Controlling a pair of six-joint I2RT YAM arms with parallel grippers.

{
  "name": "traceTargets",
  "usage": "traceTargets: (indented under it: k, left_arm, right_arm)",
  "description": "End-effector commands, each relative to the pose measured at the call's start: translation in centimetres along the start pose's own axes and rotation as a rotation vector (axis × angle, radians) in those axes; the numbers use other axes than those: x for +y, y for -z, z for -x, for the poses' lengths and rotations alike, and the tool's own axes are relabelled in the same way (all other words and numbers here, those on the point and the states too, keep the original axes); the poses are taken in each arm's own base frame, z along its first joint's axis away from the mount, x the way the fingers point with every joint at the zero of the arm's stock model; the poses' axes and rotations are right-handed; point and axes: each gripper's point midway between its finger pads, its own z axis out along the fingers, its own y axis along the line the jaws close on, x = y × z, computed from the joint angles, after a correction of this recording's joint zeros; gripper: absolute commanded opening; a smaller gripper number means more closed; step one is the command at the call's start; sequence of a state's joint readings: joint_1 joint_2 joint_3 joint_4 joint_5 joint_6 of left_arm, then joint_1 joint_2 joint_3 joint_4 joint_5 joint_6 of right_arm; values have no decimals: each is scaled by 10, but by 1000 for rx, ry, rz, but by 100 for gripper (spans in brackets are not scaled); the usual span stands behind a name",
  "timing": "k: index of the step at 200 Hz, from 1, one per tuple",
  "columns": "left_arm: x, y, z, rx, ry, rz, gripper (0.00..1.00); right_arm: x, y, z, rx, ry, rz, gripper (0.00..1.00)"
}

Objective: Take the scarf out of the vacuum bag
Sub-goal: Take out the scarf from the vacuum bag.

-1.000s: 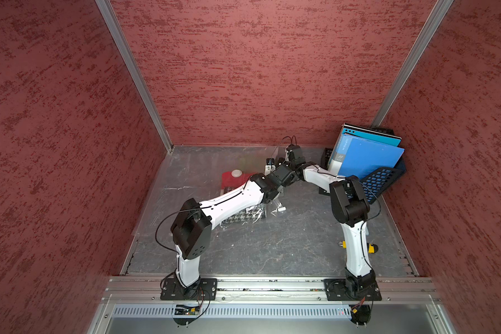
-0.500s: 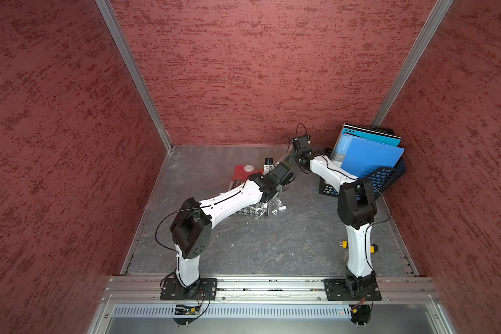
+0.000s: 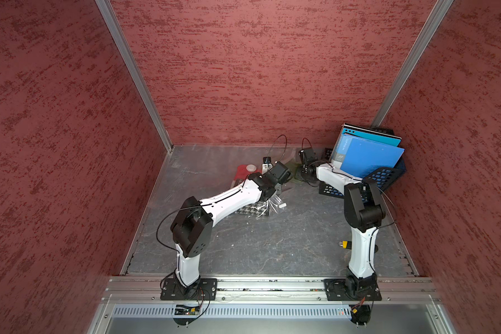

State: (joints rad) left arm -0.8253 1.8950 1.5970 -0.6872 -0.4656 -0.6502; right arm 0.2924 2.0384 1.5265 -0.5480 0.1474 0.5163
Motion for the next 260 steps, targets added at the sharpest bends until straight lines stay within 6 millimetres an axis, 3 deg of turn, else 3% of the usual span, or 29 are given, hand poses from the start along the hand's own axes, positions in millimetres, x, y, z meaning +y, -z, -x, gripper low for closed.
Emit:
traceTargets:
  k: [1,33,62,74,82,109,123,135,154,172,213,234,260]
  left_arm:
    - [-11,-13,5,-11,11,-20,0]
    - [-12,-10,7,-15,13,-29,0]
    - [-8,-5,9,-29,14,-20,0]
    - [-8,-4,10,-32,15,-22,0]
    - [-7,-4,9,-31,13,-20,0]
    - [-9,-2,10,-31,16,-26,0]
    - [-10,0,11,-34,18,-33,0]
    - [-10,3,13,-40,19,-35,0]
    - [-10,8,15,-49,18,-38,0]
    - [-8,12,18,-55,21,-35,0]
    - [15,13,26,-83,65,38,0]
    - [27,-12,28,-48,96,62,0]
    - [24,-44,29,-30,84,66,0]
  right_arm:
    - [-10,39,21,-111,0,-62,0]
    - [-46,55,37,-188,5,-272,0]
    - [-57,56,34,-154,13,-352,0]
    - [-58,53,24,-105,14,-351,27]
    - [-53,51,19,-84,13,-316,39]
    - [-13,67,15,-103,25,-51,54]
    - [13,77,20,-137,58,113,52]
    - [28,71,23,-113,92,163,47]
    - [50,44,24,-38,121,231,15]
    - [63,16,25,13,107,260,0]
    - [78,-31,35,71,74,255,0]
    - [71,-39,34,78,66,227,0]
    - [58,-37,35,53,50,186,0]
